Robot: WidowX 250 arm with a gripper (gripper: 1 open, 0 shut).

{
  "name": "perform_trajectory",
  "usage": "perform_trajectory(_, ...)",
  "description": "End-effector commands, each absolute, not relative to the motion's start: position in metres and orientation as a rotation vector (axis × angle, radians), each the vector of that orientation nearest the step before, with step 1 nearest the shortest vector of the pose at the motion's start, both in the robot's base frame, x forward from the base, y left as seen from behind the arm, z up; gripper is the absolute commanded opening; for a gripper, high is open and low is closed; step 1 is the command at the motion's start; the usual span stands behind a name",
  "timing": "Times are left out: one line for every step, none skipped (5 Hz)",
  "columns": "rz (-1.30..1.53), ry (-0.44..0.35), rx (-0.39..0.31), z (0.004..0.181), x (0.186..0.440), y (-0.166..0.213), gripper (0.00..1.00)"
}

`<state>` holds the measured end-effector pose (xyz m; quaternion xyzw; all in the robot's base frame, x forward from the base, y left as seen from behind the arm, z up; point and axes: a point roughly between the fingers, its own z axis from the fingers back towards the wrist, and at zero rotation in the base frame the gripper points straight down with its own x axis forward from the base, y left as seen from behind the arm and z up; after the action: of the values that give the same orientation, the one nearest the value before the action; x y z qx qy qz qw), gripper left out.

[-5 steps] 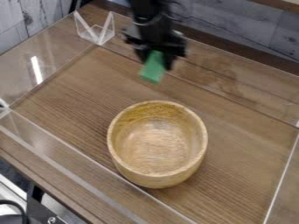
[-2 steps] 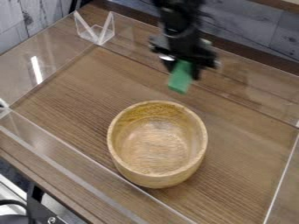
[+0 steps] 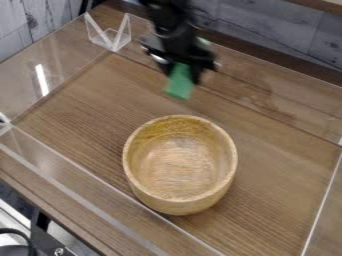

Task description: Move green stick from inside the wooden bowl to the table next to it

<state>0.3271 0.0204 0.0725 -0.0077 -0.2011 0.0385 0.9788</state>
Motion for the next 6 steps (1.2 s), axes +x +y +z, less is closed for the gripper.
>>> perform_trajectory(0.068,-0.464,-0.027,0.085,0.337,-0.014,0.0)
perform_trajectory(0.089,-0.475,-0.023,0.088,0.339,-0.01,0.0)
perform_trajectory(0.111,-0.485,-0.018,0.091,0.341,-0.005,0.0)
perform_trajectory(0.13,-0.496,-0.012,0.093,0.344,0.0,0.0)
perform_trajectory(0.15,-0.509,-0.003,0.095,0.347,0.007,0.0)
perform_trajectory(0.171,-0.521,0.011,0.094,0.351,0.019,0.0)
